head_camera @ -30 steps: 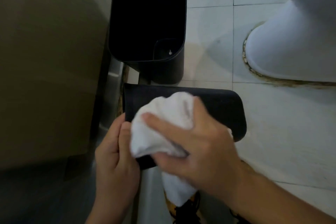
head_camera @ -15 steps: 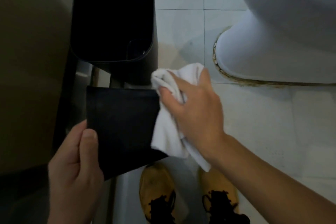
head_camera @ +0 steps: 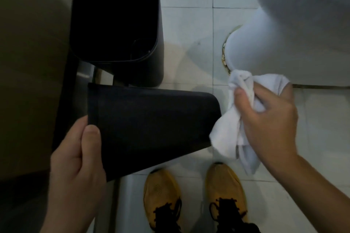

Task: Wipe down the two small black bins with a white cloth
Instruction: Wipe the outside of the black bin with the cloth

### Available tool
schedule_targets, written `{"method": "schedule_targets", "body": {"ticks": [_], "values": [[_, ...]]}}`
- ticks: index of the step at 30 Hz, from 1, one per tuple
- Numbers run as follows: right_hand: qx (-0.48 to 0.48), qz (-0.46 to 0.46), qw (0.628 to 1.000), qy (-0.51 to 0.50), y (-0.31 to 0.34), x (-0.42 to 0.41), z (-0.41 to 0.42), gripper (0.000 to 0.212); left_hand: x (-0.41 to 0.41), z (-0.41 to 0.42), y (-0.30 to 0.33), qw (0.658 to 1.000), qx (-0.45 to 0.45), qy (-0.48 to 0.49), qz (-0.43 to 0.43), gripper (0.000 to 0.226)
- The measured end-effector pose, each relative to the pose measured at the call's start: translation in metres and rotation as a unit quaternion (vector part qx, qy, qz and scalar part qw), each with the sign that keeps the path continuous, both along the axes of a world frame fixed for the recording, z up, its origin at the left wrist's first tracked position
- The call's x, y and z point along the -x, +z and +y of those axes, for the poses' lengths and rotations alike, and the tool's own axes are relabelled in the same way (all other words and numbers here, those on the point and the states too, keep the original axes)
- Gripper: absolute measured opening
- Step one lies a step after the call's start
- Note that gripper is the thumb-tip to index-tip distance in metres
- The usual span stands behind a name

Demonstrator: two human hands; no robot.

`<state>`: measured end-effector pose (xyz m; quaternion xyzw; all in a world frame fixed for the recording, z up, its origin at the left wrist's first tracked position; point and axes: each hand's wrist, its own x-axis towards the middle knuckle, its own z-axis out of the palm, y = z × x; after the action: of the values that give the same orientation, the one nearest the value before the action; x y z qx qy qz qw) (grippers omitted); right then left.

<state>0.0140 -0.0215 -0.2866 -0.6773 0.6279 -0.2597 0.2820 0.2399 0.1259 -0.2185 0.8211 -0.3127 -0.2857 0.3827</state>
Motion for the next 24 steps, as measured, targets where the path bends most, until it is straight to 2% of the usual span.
{"method": "schedule_targets", "body": {"ticks": [2,4,8,10,14,17,20,24], "values": [[0.017,-0.051,0.997,0.047,0.016,-0.02,0.018,0.047,0.0,-0.004,0.002,1.0,-0.006,-0.002,0.002,0.034],[0.031,-0.065,0.991,0.114,0.021,-0.044,0.034,0.047,0.0,-0.003,0.001,0.999,-0.021,-0.011,-0.021,0.034],[0.05,0.005,0.983,0.179,0.014,-0.08,0.045,0.046,0.002,-0.004,0.001,0.996,0.002,-0.019,-0.085,0.031],[0.052,0.032,0.985,0.16,0.008,-0.082,0.036,0.044,0.0,-0.005,0.002,0.997,0.005,-0.019,-0.069,0.033],[-0.034,0.103,0.992,0.06,-0.012,-0.054,-0.013,0.042,0.0,-0.006,0.005,0.999,0.015,-0.015,-0.026,0.034],[-0.018,0.14,0.989,0.038,-0.009,-0.031,-0.026,0.046,-0.001,-0.006,0.006,0.999,0.035,-0.004,0.03,0.038],[0.019,0.077,0.995,0.062,0.009,-0.032,0.004,0.044,-0.004,-0.007,0.007,0.993,0.043,-0.001,0.111,0.036],[0.08,-0.056,0.975,0.202,0.026,-0.07,0.061,0.044,-0.006,-0.005,0.005,0.99,0.052,-0.024,0.127,0.034]]}}
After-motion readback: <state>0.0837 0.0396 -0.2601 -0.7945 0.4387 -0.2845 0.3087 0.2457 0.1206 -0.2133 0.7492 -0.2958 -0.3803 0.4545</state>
